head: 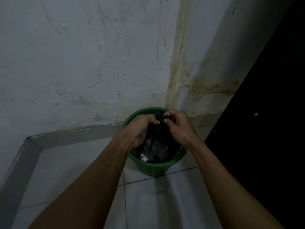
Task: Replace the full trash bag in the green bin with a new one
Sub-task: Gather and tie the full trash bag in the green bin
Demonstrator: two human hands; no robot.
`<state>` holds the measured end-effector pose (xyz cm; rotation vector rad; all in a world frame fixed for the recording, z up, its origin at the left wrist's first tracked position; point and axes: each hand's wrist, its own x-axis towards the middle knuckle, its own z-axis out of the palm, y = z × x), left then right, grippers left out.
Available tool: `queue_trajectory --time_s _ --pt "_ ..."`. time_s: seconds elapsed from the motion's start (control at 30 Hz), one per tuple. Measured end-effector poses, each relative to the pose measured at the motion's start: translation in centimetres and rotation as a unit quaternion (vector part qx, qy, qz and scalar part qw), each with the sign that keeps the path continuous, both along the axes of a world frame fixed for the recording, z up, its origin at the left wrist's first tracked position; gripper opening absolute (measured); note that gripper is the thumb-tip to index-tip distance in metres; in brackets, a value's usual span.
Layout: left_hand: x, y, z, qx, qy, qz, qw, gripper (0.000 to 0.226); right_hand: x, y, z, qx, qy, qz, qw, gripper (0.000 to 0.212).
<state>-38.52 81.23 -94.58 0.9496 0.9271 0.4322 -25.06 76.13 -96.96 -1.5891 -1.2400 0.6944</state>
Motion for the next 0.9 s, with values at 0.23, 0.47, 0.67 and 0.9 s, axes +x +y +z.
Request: queue_trajectory --time_s 0.23,0.47,0.67,0.9 --pt "0.4 -0.7 0.8 -0.044 -0.022 -0.071 0.996 0.033 -0.2 -0.4 0.6 0.033 -0.065 0.004 0.997 0.021" --pt "0.3 -0.6 -0.2 -0.039 -0.017 -0.045 0.998 0.025 -0.4 -0.4 0.8 0.057 -0.087 0.019 0.994 0.021" --pt "0.5 -0.8 0.2 -0.074 -0.078 0.009 0.994 0.031 0.1 -0.4 2.3 0.030 -0.009 -0.067 0.997 0.026" --pt "0.8 -0.5 0.0 -0.097 -0.095 0.026 0.990 0.036 0.0 -1.5 2.2 0.008 0.048 -0.006 0.999 0.019"
